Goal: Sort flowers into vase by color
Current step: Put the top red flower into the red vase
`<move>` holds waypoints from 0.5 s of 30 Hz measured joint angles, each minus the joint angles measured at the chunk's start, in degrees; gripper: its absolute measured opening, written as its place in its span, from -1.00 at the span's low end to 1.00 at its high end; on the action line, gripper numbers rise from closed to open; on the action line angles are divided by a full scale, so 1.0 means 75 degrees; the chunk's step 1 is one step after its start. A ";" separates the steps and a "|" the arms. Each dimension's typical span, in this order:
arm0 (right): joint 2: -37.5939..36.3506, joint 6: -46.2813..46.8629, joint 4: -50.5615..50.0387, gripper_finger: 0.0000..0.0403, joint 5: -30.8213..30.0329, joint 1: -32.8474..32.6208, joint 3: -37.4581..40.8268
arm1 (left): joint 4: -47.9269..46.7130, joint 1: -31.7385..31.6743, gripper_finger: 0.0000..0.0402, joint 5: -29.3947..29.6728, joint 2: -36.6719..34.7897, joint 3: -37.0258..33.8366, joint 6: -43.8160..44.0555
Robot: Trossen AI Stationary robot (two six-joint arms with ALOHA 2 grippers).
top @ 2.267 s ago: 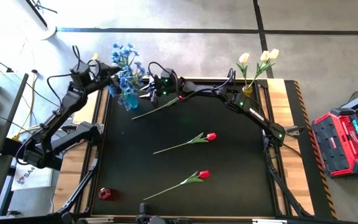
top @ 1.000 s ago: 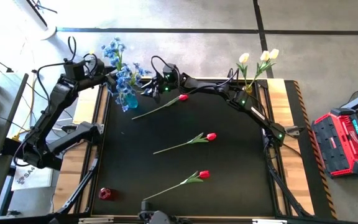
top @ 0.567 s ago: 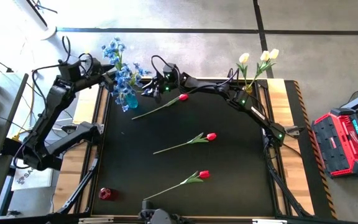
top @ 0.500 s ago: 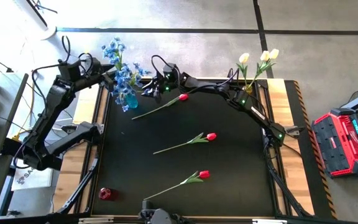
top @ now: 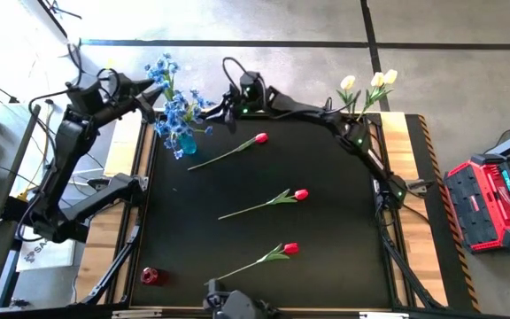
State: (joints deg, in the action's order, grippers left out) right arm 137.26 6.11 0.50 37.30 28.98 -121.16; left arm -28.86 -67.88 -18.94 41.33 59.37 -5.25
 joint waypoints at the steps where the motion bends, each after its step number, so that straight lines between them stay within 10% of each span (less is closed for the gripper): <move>1: -0.0113 0.0003 -0.0241 -0.28 0.0017 0.0057 0.0000 | 0.0004 -0.0002 -0.13 0.0007 -0.0007 0.0092 -0.0044; 15: -0.1885 0.0258 -0.2999 -0.49 -0.0394 0.0640 0.0003 | -0.0687 0.0158 -0.15 -0.0626 -0.0019 0.1276 -0.0103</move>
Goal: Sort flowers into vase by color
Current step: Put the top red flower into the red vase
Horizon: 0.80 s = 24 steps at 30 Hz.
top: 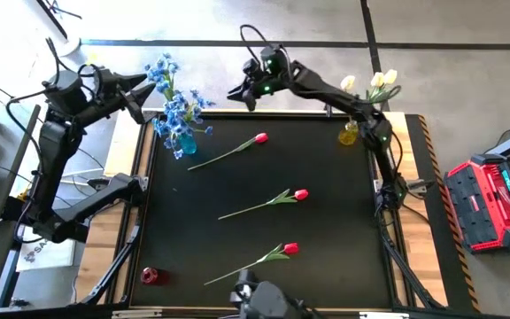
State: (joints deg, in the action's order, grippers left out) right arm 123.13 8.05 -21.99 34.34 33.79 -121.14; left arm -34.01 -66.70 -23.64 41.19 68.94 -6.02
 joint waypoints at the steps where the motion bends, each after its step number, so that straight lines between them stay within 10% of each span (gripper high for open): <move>1: -0.0130 -0.0003 -0.0311 -0.51 -0.0143 0.0011 0.0000 | -0.0057 0.0074 -0.16 -0.0155 0.0006 0.0104 -0.0034; 24: -0.2690 -0.0623 -0.4520 -0.57 -0.1814 -0.0380 0.0012 | 0.0503 0.3998 -0.30 0.1206 0.1541 0.0723 0.0536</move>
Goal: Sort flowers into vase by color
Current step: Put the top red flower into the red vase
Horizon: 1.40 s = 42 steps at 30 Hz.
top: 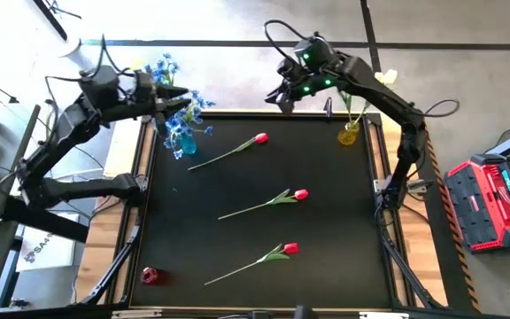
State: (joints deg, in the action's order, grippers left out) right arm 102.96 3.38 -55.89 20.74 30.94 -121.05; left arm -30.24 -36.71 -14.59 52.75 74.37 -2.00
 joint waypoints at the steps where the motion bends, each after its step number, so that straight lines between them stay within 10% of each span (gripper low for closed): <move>1: -0.0086 -0.0003 -0.0070 -0.57 -0.0106 -0.0039 0.0000 | 0.0087 0.0191 -0.30 0.0130 0.0091 0.0000 0.0001; 22: -0.0539 -0.0251 -0.2118 -0.57 -0.1570 -0.0227 0.0009 | 0.1775 0.3796 -0.30 0.2367 0.1871 0.0000 -0.0163; 42: -0.0350 -0.0311 -0.2245 -0.57 -0.1681 -0.0173 0.0009 | 0.1898 0.4453 -0.30 0.2350 0.3875 0.0000 0.0661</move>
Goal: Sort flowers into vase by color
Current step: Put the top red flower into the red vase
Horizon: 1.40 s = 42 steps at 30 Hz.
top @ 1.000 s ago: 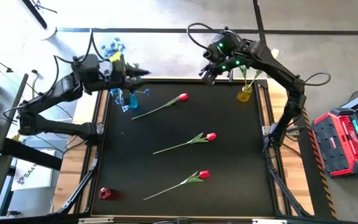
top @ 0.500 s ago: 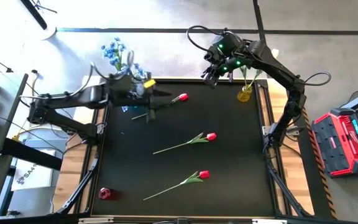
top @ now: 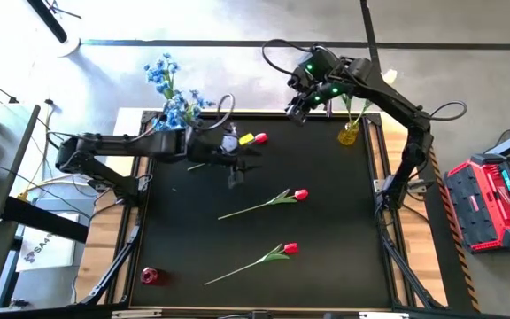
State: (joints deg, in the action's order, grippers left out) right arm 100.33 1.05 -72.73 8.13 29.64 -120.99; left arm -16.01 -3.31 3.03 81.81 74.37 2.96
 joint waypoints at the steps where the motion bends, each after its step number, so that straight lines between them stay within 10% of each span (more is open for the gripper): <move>1: -0.0005 -0.0009 -0.0094 -0.57 -0.0012 0.0034 0.0000 | -0.0049 0.0000 -0.30 0.0003 0.0106 0.0000 0.0004; 22: 0.0021 -0.0992 -0.1674 -0.57 0.0301 0.0810 0.0000 | -0.0292 -0.0456 -0.30 0.0179 0.2244 -0.0002 0.0860; 42: 0.0024 -0.0802 -0.1974 -0.57 0.0636 0.0835 0.0000 | -0.0958 -0.1407 -0.30 0.2069 0.3999 -0.0006 0.1965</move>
State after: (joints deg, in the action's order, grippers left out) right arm 100.51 -4.97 -87.53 12.90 35.90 -120.99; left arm -23.19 -13.86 18.54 111.80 74.32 17.69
